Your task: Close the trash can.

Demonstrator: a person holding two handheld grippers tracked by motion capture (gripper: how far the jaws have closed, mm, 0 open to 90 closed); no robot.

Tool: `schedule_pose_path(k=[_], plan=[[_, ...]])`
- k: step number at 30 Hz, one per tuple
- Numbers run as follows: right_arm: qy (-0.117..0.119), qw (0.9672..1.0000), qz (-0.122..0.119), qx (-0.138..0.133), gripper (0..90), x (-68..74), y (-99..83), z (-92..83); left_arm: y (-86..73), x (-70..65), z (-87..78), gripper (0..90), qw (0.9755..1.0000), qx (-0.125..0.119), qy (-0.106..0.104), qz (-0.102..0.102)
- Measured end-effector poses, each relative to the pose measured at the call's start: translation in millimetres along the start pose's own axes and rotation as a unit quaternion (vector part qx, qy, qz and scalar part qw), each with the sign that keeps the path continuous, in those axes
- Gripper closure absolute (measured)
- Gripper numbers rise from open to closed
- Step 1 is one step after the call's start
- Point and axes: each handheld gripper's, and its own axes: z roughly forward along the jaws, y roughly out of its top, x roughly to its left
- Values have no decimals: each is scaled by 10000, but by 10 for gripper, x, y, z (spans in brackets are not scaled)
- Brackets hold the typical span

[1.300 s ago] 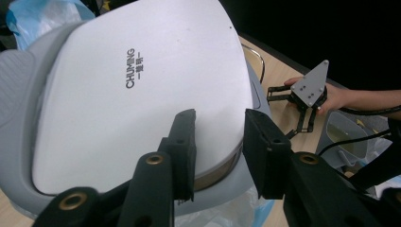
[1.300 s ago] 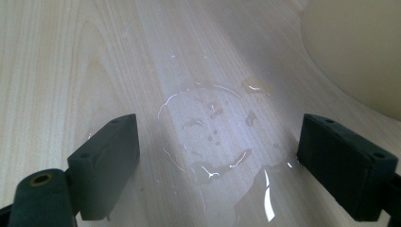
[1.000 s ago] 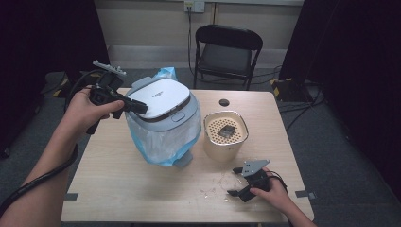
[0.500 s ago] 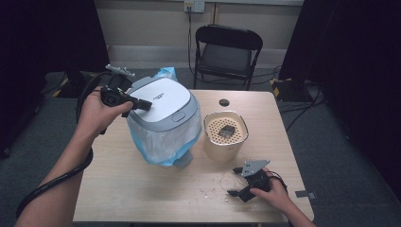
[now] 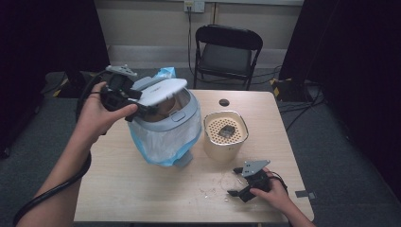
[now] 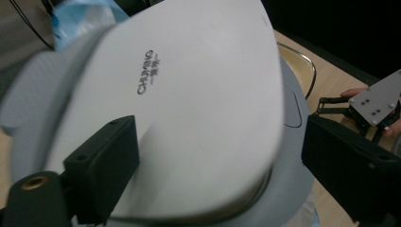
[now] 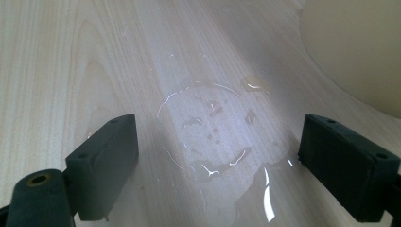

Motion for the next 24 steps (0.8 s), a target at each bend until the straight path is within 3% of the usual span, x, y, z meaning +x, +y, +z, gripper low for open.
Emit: schedule_pose_path(k=[1,2,3,4,5,6,7,8,11,14,15,18,21,24], plan=[[-1,10000,1,1,120,0,0,0,-23,34,-45,0,9999,77,95,2],[-1,10000,0,0,120,0,0,0,-45,63,-60,39,9995,226,205,61],[-1,10000,0,1,120,0,0,0,-66,82,-55,158,9984,428,326,152],[0,10000,0,1,120,0,0,0,-85,91,-34,278,9972,673,268,187],[1,10000,2,0,120,-1,0,0,-106,97,-14,330,9971,727,86,182],[-1,10000,-1,-2,119,-2,0,0,-131,100,2,353,9974,714,-25,120],[1,10000,0,0,119,-3,1,0,-156,111,-1,383,9978,648,-5,141],[1,10000,5,-1,119,-6,2,1,-181,140,-15,447,9986,519,-74,23],[-26,10000,16,-9,119,-10,3,5,-242,175,2,631,9974,523,-486,-134],[-26,10000,13,-8,119,-10,4,5,-208,172,34,702,9949,644,-709,-303],[-26,10000,14,-9,119,-10,3,5,-174,187,35,732,9940,580,-839,-401],[-13,10000,13,-2,119,-11,4,4,-72,213,44,755,9921,515,-954,-629],[-15,10000,10,-4,119,-11,4,5,44,207,135,755,9909,519,-913,-839],[-11,10000,12,-3,119,-11,4,5,117,112,343,764,9913,762,-744,-773]])
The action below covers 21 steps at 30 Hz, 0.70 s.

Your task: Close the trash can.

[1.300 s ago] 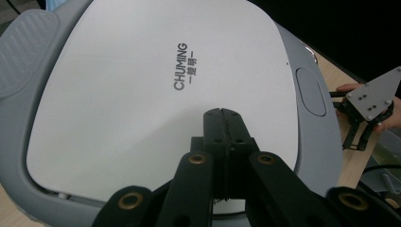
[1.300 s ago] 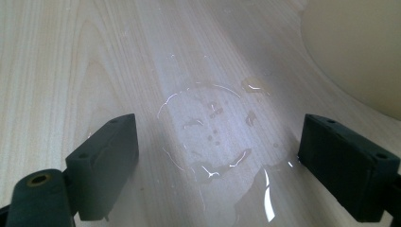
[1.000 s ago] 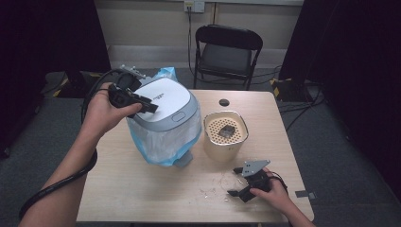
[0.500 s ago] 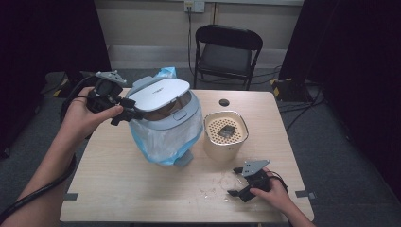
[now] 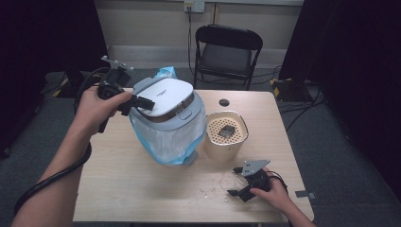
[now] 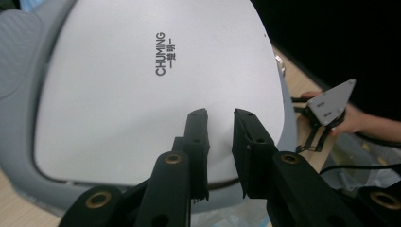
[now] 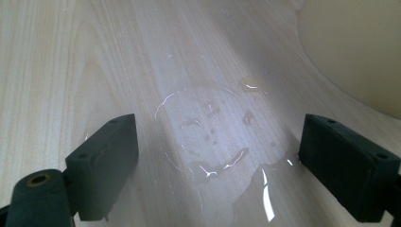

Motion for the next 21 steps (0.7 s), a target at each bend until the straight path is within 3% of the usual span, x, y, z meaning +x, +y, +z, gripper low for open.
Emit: schedule_pose_path(k=[1,3,6,9,10,13,14,15,16,17,18,19,21], plan=[[-1,10000,-1,0,118,0,0,0,16,-19,73,769,9999,125,49,72],[-2,10000,-4,1,119,0,0,0,41,-66,157,797,9999,-86,87,119],[-3,10000,-1,2,119,1,0,0,77,-135,245,892,9988,-72,312,372],[-15,10000,-8,-2,118,1,-2,-1,29,-206,362,900,9981,-409,139,433],[-14,10000,-10,4,118,1,-2,-2,33,-229,375,900,9980,-412,141,465],[-13,10000,21,8,118,5,-3,-4,74,-318,358,900,9963,-209,410,723],[-19,10000,30,8,118,6,-4,-5,73,-332,351,862,9967,-235,411,663],[-18,10000,30,8,118,6,-4,-5,70,-340,328,748,9973,-275,433,527],[-18,10000,32,8,118,7,-5,-5,59,-339,295,545,9980,-367,347,385],[-18,10000,30,7,118,6,-4,-5,34,-333,244,426,9980,-416,288,385],[-34,10000,30,4,118,7,-5,-5,4,-325,191,444,9971,-480,358,469],[-30,10000,30,3,118,7,-4,-5,-25,-316,134,406,9961,-563,390,558],[-29,10000,31,4,118,7,-4,-5,-87,-310,7,317,9958,-692,267,528]])
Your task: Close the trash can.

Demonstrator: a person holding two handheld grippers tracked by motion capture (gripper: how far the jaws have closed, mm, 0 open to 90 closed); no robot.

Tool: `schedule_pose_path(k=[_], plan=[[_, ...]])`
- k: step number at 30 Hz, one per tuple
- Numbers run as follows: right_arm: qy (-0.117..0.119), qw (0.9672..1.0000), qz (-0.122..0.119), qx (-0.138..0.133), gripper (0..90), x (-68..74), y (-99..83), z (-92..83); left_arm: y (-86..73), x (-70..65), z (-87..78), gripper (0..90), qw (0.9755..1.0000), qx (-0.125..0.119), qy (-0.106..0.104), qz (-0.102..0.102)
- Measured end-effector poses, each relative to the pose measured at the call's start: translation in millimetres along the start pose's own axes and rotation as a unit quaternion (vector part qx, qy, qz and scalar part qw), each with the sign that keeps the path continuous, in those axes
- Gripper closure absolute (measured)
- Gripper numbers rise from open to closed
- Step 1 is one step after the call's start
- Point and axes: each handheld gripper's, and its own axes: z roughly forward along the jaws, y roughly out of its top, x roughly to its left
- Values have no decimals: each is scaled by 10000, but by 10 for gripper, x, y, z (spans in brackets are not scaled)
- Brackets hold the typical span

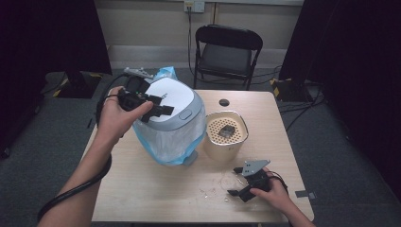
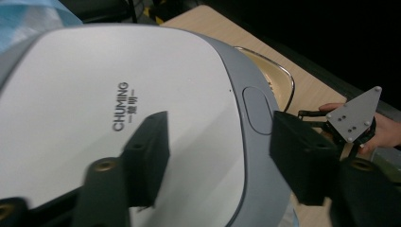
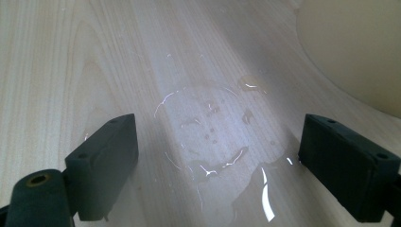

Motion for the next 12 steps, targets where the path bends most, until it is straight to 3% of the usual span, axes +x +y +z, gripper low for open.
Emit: schedule_pose_path(k=[3,6,8,10,12], plan=[[1,10000,-5,-1,118,-1,0,0,-214,-53,-266,150,9995,-98,-84,289],[2,10000,3,0,118,1,0,0,-718,-23,-440,155,9993,-147,-194,268],[8,10000,-4,1,118,0,-1,0,-1067,31,-409,155,9996,-36,-195,193],[11,10000,1,6,118,1,-1,-1,-1368,97,-318,155,9998,181,-33,54],[9,10000,6,7,118,1,0,-1,-1596,159,-214,157,9999,151,36,-57]])
